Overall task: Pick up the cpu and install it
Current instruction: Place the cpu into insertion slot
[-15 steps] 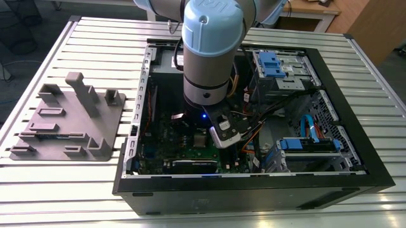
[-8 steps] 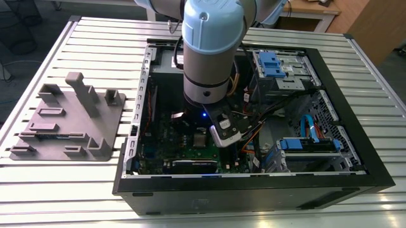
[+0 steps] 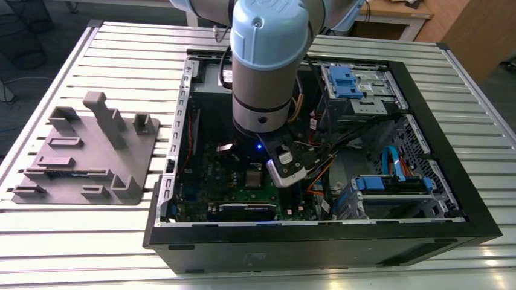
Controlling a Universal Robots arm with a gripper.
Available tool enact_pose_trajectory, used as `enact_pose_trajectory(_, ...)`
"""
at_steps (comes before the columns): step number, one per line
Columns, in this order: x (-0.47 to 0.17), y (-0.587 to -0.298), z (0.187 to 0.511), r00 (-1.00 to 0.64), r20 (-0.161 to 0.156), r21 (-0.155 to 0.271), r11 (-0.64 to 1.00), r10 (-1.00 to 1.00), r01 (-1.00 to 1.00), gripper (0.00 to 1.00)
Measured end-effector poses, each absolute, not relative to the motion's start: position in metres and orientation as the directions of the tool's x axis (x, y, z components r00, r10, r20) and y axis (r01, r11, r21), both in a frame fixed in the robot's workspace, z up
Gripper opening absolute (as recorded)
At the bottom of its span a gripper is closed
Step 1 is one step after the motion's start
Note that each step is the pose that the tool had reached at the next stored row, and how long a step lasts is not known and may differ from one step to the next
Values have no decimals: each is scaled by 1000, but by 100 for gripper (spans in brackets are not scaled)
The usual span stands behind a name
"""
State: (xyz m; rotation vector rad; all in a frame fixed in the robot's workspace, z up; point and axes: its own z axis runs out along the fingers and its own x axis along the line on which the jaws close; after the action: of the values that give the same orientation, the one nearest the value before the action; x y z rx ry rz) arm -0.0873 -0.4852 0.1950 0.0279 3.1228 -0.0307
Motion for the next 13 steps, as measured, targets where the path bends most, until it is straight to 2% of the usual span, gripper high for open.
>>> enact_pose_trajectory(13, -87, -485, 192, -1000, -19, -13, 1000, 0, 1, 39)
